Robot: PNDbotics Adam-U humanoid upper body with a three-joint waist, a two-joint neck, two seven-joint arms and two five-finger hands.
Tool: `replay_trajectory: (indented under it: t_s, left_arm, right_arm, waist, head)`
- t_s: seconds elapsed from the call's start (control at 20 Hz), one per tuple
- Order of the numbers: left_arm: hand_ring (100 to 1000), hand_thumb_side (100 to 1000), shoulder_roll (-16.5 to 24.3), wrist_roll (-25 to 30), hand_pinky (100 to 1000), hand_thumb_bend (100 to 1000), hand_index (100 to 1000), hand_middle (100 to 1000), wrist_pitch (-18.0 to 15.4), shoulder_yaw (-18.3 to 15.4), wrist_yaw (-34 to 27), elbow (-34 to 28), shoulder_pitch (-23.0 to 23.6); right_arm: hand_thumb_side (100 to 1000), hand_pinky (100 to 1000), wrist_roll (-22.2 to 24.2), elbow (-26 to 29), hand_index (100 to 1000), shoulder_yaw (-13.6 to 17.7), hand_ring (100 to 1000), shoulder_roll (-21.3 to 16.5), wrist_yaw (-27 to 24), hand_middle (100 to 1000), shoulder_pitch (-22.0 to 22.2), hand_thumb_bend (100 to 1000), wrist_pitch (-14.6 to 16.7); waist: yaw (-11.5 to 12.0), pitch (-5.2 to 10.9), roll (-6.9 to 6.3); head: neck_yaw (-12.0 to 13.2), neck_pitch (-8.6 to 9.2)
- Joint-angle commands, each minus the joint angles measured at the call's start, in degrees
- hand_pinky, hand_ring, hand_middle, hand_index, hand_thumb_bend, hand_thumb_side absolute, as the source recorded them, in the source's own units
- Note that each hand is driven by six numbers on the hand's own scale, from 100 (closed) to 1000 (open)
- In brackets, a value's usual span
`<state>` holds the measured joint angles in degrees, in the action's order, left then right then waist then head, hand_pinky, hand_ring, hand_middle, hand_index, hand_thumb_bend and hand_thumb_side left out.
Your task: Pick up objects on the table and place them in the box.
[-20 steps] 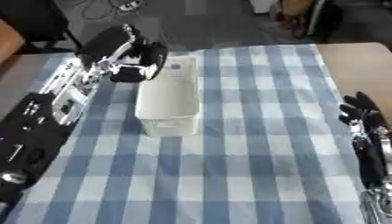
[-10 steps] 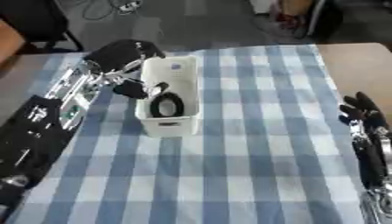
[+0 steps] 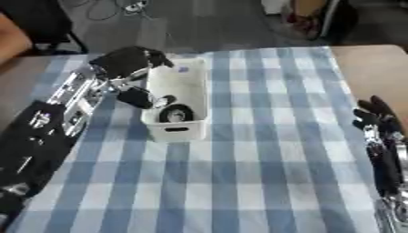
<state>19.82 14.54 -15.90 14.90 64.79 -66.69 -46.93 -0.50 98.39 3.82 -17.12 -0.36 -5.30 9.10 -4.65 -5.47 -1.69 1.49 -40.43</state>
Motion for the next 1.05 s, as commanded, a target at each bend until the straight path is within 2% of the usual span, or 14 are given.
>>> replay_trajectory:
  t_s: [0.05, 0.25, 0.4, 0.45, 0.5, 0.6, 0.8, 1.0, 1.05]
  left_arm:
    - [787, 716, 0.7, 0.0, 899, 617, 898, 818, 0.0, -0.6, 0.1, -0.9, -0.7]
    - [776, 715, 1.3, -0.8, 898, 603, 893, 816, 0.7, -1.5, -2.6, -2.5, -0.1]
    - [765, 685, 2.5, -1.4, 902, 754, 921, 823, 2.4, -2.9, -7.6, -5.6, 0.7]
    - [763, 683, 3.1, -1.3, 905, 831, 934, 826, 3.1, -3.6, -9.4, -7.1, 1.1]
    - [764, 681, 3.5, -1.0, 906, 850, 934, 827, 3.7, -3.9, -10.8, -8.2, 1.5]
    - [766, 694, 5.0, -1.1, 911, 976, 943, 831, 5.2, -5.4, -13.2, -11.4, 2.6]
    - [767, 709, 7.7, -1.8, 914, 1000, 946, 834, 7.9, -7.6, -15.6, -16.7, 5.4]
    - [769, 715, 9.3, -1.9, 917, 1000, 949, 835, 9.4, -8.4, -16.1, -19.5, 8.0]
    - [769, 741, 9.5, -1.9, 919, 1000, 949, 836, 9.6, -8.6, -16.2, -19.6, 8.5]
  right_arm:
    - [705, 868, 0.1, 0.6, 972, 0.1, 873, -0.6, -0.1, 863, -0.5, 100, 0.1]
    - [705, 868, 0.1, 0.6, 972, 0.1, 873, -0.6, -0.1, 863, -0.5, 100, 0.1]
    - [705, 868, 0.1, 0.6, 972, 0.2, 873, -0.6, -0.1, 863, -0.5, 100, 0.1]
    - [704, 868, 0.1, 0.6, 972, 0.2, 873, -0.6, -0.1, 863, -0.5, 100, 0.1]
    - [704, 868, 0.1, 0.6, 972, 0.2, 873, -0.6, -0.1, 863, -0.5, 100, 0.1]
    - [704, 868, 0.0, 0.6, 972, 0.2, 873, -0.6, -0.1, 863, -0.5, 100, 0.1]
    - [704, 868, -0.1, 0.5, 972, 0.3, 873, -0.6, -0.1, 863, -0.5, 100, 0.1]
    - [704, 868, -0.1, 0.5, 972, 0.4, 873, -0.7, -0.1, 863, -0.5, 100, 0.1]
    - [704, 868, -0.1, 0.5, 972, 0.4, 873, -0.7, -0.1, 863, -0.5, 100, 0.1]
  waist:
    - [0.1, 0.89, 0.15]
    - [0.1, 0.88, 0.16]
    - [0.1, 0.87, 0.15]
    - [0.2, 0.87, 0.13]
    - [0.2, 0.87, 0.12]
    - [0.3, 0.88, 0.09]
    - [0.5, 0.86, 0.09]
    - [0.5, 0.84, 0.11]
    - [0.6, 0.84, 0.12]
  head:
    - [-0.3, 0.77]
    - [-0.4, 0.82]
    - [-0.5, 0.88]
    - [-0.5, 0.89]
    - [-0.5, 0.90]
    - [-0.7, 0.95]
    - [-0.9, 1.13]
    - [-0.9, 1.21]
    - [-1.0, 1.27]
